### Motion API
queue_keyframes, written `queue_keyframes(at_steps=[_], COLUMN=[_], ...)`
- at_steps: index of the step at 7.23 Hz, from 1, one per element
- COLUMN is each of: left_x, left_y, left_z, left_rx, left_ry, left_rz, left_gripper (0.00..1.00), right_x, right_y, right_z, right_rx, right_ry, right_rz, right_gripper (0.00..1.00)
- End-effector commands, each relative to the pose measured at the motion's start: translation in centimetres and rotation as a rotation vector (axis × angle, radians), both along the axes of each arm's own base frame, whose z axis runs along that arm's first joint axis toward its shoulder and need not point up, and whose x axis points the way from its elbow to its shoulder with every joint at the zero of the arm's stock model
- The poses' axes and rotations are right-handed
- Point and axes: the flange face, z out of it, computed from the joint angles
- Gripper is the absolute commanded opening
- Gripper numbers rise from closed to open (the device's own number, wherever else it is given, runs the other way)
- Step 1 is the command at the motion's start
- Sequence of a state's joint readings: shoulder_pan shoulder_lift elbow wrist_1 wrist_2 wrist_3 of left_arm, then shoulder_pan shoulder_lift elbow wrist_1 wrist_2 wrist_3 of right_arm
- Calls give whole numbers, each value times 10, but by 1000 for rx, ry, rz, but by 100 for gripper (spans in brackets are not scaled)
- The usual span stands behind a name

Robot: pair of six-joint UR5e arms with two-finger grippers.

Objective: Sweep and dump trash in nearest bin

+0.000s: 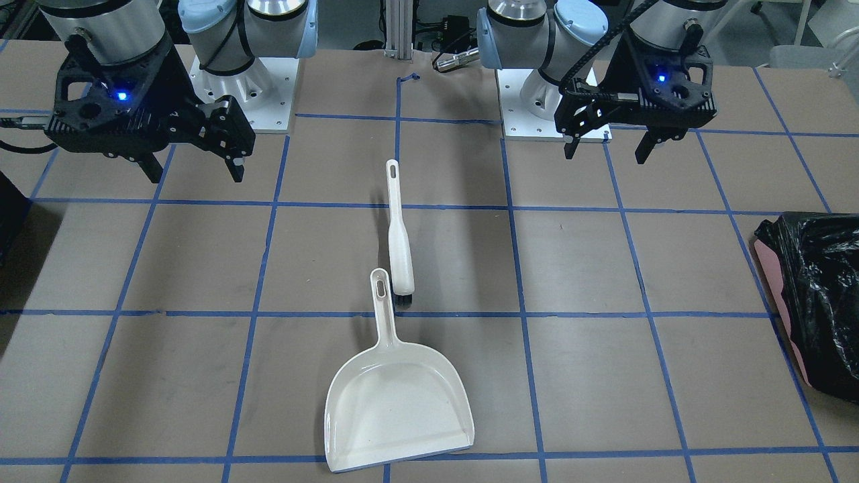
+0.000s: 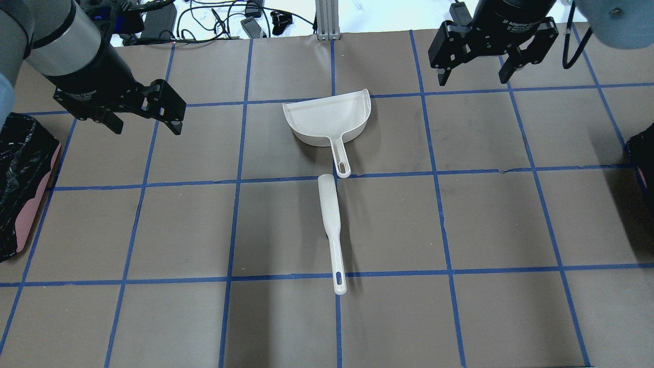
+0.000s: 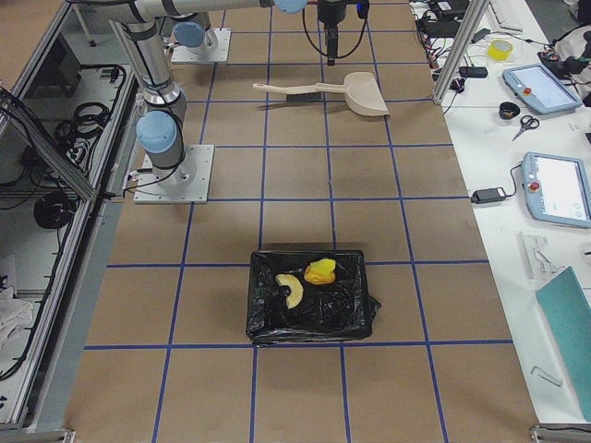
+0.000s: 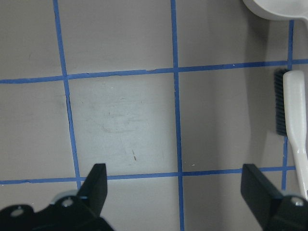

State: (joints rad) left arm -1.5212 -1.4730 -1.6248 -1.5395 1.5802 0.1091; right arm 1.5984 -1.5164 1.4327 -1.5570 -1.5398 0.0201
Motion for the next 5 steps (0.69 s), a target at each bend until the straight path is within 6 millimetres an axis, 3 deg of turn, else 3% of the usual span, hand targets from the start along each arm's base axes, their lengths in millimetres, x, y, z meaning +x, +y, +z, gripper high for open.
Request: queue_keyframes(at_steps=[1, 5], left_x=[0, 0], left_y=[0, 0], left_z=[-2, -2], left_rx=[3, 1], left_ry=[-4, 0], left_rz=[0, 1], left_gripper=[100, 100], right_x=[0, 0], right_y=[0, 0], right_z=[0, 0], right_rx=[-1, -1], right_ry=[-1, -1], right_rz=[0, 0], right_gripper=[100, 100])
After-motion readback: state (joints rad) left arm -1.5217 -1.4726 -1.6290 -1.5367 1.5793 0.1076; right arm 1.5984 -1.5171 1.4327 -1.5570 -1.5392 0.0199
